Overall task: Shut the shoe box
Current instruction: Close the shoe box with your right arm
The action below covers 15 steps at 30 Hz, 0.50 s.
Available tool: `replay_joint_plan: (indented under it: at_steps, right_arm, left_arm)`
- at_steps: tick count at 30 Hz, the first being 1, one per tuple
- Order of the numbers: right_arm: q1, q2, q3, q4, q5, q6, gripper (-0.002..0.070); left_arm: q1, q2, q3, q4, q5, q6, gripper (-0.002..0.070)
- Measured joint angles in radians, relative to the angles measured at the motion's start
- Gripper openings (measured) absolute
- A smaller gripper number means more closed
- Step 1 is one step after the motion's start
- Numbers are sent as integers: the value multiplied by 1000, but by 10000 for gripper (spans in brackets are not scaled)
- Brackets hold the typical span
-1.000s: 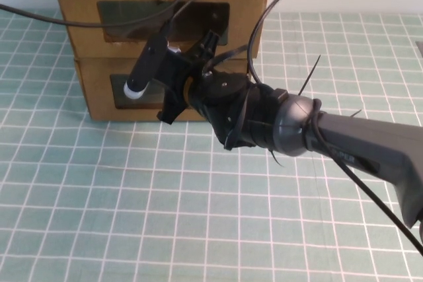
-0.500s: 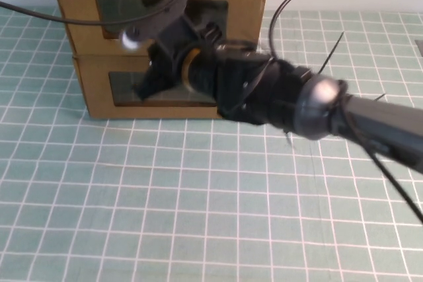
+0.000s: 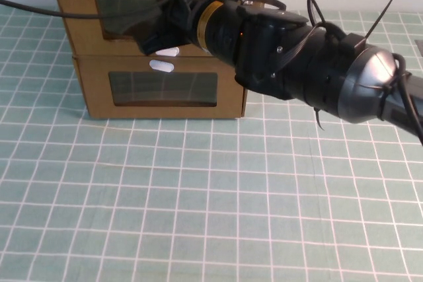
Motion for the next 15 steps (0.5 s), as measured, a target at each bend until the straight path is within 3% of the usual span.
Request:
replay_joint_plan:
  at_steps: [5, 15]
  right_arm:
    - [-3, 33, -7, -113, 16, 3, -14]
    - [-38, 129, -113, -137, 5, 3, -14]
  left_arm:
    - [0, 0, 0, 0, 0, 0, -5]
    - [0, 0, 0, 2, 0, 4, -5]
